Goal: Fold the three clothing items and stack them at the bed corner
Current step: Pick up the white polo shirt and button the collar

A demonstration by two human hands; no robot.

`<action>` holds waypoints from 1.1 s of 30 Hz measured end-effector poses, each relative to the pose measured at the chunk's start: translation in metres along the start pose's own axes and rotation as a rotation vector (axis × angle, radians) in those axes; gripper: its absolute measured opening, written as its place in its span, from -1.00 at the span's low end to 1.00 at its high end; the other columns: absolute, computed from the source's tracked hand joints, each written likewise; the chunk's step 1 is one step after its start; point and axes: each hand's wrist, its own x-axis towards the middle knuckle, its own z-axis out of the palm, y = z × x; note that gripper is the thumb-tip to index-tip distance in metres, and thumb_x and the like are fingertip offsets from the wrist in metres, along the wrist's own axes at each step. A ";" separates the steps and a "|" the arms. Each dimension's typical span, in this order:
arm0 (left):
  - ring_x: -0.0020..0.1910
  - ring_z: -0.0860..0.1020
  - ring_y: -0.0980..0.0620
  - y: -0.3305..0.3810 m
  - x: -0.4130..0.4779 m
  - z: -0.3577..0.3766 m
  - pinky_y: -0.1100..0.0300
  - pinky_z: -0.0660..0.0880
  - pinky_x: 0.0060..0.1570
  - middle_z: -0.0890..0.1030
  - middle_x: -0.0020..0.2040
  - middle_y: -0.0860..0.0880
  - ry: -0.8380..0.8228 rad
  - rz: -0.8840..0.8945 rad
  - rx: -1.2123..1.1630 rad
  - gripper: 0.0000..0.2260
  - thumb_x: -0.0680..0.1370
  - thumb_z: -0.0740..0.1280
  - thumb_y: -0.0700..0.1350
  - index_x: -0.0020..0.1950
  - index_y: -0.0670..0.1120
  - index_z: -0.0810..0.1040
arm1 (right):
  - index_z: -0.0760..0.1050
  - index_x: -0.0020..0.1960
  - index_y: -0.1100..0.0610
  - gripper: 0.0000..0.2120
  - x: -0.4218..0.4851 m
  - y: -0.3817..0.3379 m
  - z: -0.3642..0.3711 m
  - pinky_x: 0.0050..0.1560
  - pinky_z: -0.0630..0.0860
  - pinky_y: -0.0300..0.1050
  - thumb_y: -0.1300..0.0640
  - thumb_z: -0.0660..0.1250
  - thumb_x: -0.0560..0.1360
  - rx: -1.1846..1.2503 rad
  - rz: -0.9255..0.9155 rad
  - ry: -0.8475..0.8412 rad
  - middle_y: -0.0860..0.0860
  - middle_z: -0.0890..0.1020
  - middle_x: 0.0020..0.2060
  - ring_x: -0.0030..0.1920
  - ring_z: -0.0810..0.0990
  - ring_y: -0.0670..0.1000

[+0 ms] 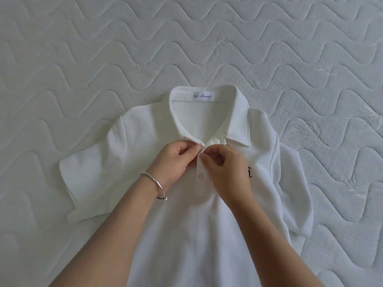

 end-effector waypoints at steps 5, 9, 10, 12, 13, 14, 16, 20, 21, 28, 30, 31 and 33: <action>-0.26 0.55 0.19 -0.008 -0.005 0.015 0.37 0.47 -0.14 0.60 -0.27 0.06 0.251 0.119 0.142 -0.89 0.40 0.45 -0.14 -0.25 -0.01 0.54 | 0.59 -0.14 0.15 -0.93 0.000 0.003 0.002 -0.22 0.33 -0.51 0.27 0.34 0.44 -0.067 -0.069 0.008 -0.16 0.45 -0.30 -0.26 0.44 -0.33; -0.29 0.56 0.19 -0.011 -0.003 0.016 0.42 0.44 -0.19 0.62 -0.29 0.08 0.313 0.190 0.258 -0.89 0.44 0.42 -0.13 -0.28 0.01 0.56 | 0.53 -0.21 0.04 -0.87 -0.001 0.005 0.003 -0.22 0.34 -0.51 0.24 0.39 0.44 -0.014 -0.054 0.025 -0.16 0.47 -0.31 -0.27 0.46 -0.31; -0.28 0.56 0.18 -0.011 -0.003 0.016 0.43 0.44 -0.20 0.62 -0.29 0.09 0.324 0.217 0.296 -0.87 0.45 0.41 -0.12 -0.29 0.03 0.55 | 0.53 -0.22 0.03 -0.87 -0.001 0.005 0.003 -0.22 0.35 -0.50 0.24 0.40 0.43 0.010 -0.044 0.029 -0.15 0.50 -0.30 -0.27 0.47 -0.30; -0.28 0.55 0.18 -0.012 -0.003 0.016 0.46 0.42 -0.23 0.60 -0.30 0.12 0.349 0.266 0.358 -0.82 0.47 0.39 -0.13 -0.31 0.07 0.51 | 0.56 -0.21 0.05 -0.90 -0.001 0.006 0.004 -0.21 0.39 -0.46 0.22 0.41 0.42 0.038 -0.017 0.042 -0.08 0.56 -0.28 -0.27 0.50 -0.20; -0.29 0.55 0.18 -0.013 -0.003 0.016 0.47 0.41 -0.25 0.59 -0.31 0.13 0.361 0.280 0.371 -0.80 0.47 0.38 -0.13 -0.31 0.08 0.49 | 0.57 -0.21 0.06 -0.92 -0.002 0.007 0.006 -0.21 0.40 -0.45 0.22 0.42 0.42 0.041 -0.003 0.053 -0.05 0.59 -0.26 -0.28 0.51 -0.16; -0.29 0.55 0.18 -0.015 -0.003 0.016 0.46 0.41 -0.25 0.59 -0.31 0.14 0.370 0.288 0.376 -0.79 0.47 0.37 -0.14 -0.32 0.09 0.47 | 0.58 -0.20 0.08 -0.94 -0.003 0.007 0.007 -0.21 0.41 -0.44 0.21 0.42 0.42 0.040 0.011 0.067 -0.03 0.61 -0.25 -0.27 0.53 -0.14; -0.28 0.54 0.19 -0.017 -0.002 0.016 0.43 0.41 -0.24 0.58 -0.30 0.15 0.382 0.302 0.393 -0.77 0.48 0.37 -0.15 -0.31 0.10 0.45 | 0.59 -0.18 0.10 -0.98 -0.003 0.008 0.008 -0.21 0.42 -0.42 0.18 0.41 0.43 0.035 0.050 0.086 -0.02 0.63 -0.26 -0.25 0.56 -0.10; -0.30 0.54 0.19 -0.021 0.000 0.016 0.36 0.45 -0.21 0.57 -0.28 0.13 0.380 0.296 0.376 -0.77 0.48 0.35 -0.18 -0.27 0.10 0.43 | 0.60 -0.16 0.15 -0.93 0.005 0.007 0.007 -0.21 0.40 -0.27 0.16 0.36 0.45 0.073 0.133 0.019 0.03 0.64 -0.27 -0.28 0.52 -0.07; -0.29 0.54 0.17 -0.021 0.001 0.015 0.32 0.47 -0.18 0.57 -0.27 0.12 0.372 0.283 0.351 -0.77 0.48 0.35 -0.20 -0.25 0.11 0.43 | 0.59 -0.16 0.15 -0.92 0.008 0.007 0.007 -0.20 0.41 -0.21 0.16 0.34 0.46 0.080 0.161 -0.015 0.03 0.62 -0.27 -0.28 0.51 -0.07; -0.24 0.50 0.19 -0.018 0.002 0.019 0.50 0.38 -0.24 0.50 -0.23 0.10 0.330 0.232 0.309 -0.74 0.50 0.30 -0.26 -0.22 0.06 0.33 | 0.56 -0.16 0.27 -0.80 0.022 0.000 -0.006 -0.21 0.46 -0.04 0.17 0.26 0.53 0.153 0.318 -0.235 0.11 0.60 -0.28 -0.26 0.52 0.03; -0.29 0.45 0.23 -0.016 0.002 0.020 0.53 0.34 -0.29 0.47 -0.26 0.08 0.329 0.248 0.391 -0.79 0.51 0.29 -0.27 -0.19 -0.02 0.31 | 0.55 -0.21 0.23 -0.81 0.026 -0.002 -0.009 -0.23 0.43 -0.08 0.19 0.26 0.53 0.190 0.340 -0.276 0.10 0.58 -0.30 -0.28 0.50 0.01; -0.30 0.43 0.24 -0.015 0.003 0.020 0.54 0.33 -0.29 0.46 -0.26 0.08 0.325 0.275 0.449 -0.82 0.51 0.29 -0.27 -0.15 -0.07 0.32 | 0.54 -0.24 0.17 -0.81 0.029 -0.002 -0.011 -0.27 0.40 -0.12 0.20 0.26 0.53 0.204 0.352 -0.298 0.06 0.56 -0.33 -0.31 0.49 -0.01; -0.30 0.42 0.27 -0.015 0.004 0.018 0.56 0.32 -0.29 0.44 -0.27 0.12 0.335 0.343 0.523 -0.85 0.48 0.33 -0.28 -0.09 -0.11 0.37 | 0.52 -0.27 0.10 -0.80 0.034 -0.003 -0.015 -0.36 0.33 -0.20 0.21 0.27 0.52 0.210 0.368 -0.336 -0.03 0.52 -0.44 -0.44 0.45 -0.10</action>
